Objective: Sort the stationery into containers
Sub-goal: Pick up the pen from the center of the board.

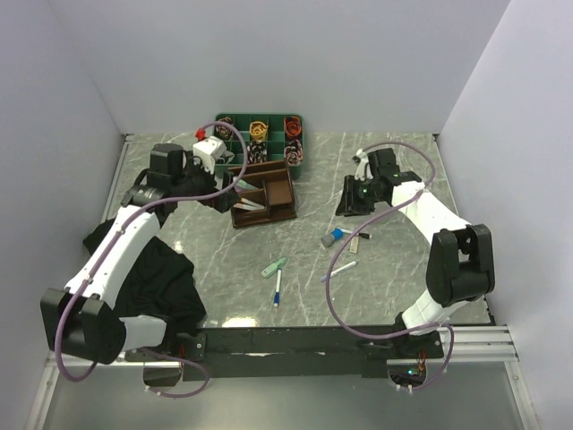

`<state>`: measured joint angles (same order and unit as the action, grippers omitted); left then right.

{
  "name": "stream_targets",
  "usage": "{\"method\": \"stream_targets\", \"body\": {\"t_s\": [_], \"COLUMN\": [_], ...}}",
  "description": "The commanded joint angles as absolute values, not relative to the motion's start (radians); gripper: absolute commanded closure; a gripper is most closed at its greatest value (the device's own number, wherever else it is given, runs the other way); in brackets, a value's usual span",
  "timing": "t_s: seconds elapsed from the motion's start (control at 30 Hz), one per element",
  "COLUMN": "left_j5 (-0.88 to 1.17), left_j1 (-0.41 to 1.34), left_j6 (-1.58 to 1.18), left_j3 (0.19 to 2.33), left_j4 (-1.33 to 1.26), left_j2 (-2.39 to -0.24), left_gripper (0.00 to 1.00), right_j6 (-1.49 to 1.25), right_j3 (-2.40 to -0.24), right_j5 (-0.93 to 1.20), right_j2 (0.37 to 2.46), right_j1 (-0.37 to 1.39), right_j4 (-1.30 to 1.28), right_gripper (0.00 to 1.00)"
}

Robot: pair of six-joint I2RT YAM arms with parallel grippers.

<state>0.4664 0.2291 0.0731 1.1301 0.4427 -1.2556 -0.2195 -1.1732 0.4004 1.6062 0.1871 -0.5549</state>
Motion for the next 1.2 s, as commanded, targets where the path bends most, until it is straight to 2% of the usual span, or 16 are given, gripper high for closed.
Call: {"method": "stream_targets", "body": {"t_s": [0.0,0.1,0.17,0.27,0.37,0.53,0.63,0.97,1.17], "left_j5": [0.477,0.437,0.423,0.385,0.354,0.321,0.321,0.327,0.339], "left_j1": [0.282,0.336,0.344,0.344,0.342,0.325,0.301,0.245,0.224], "left_j6": [0.179,0.250,0.255,0.253,0.267,0.275,0.272,0.258,0.247], "left_j3": [1.229,1.255,1.262,1.269,1.266,1.259,1.259,1.238,1.210], "left_j4": [0.459,0.488,0.486,0.480,0.472,0.460,0.459,0.448,0.445], "left_j2": [-1.290,-1.318,-1.324,-1.325,-1.319,-1.316,-1.318,-1.312,-1.295], "left_gripper": [0.01,0.01,0.01,0.00,0.01,0.01,0.01,0.01,0.01], "right_j6": [-0.078,-0.126,0.085,0.444,0.777,1.330,1.535,1.560,1.505], "right_j3": [-1.224,-1.169,-1.198,-1.331,-1.379,-1.254,-1.198,-1.055,-1.032], "right_j5": [0.519,0.569,0.668,0.644,0.658,0.548,0.502,0.420,0.400], "right_j2": [1.583,1.577,1.583,1.626,1.608,1.508,1.502,1.522,1.563], "right_j1": [0.232,0.225,0.288,0.385,0.387,0.413,0.443,0.590,0.660], "right_j4": [-0.730,-0.764,-0.883,-1.055,-1.121,-1.072,-1.111,-0.956,-0.951], "right_gripper": [0.59,0.59,0.57,0.55,0.54,0.53,0.55,0.59,0.60]}}
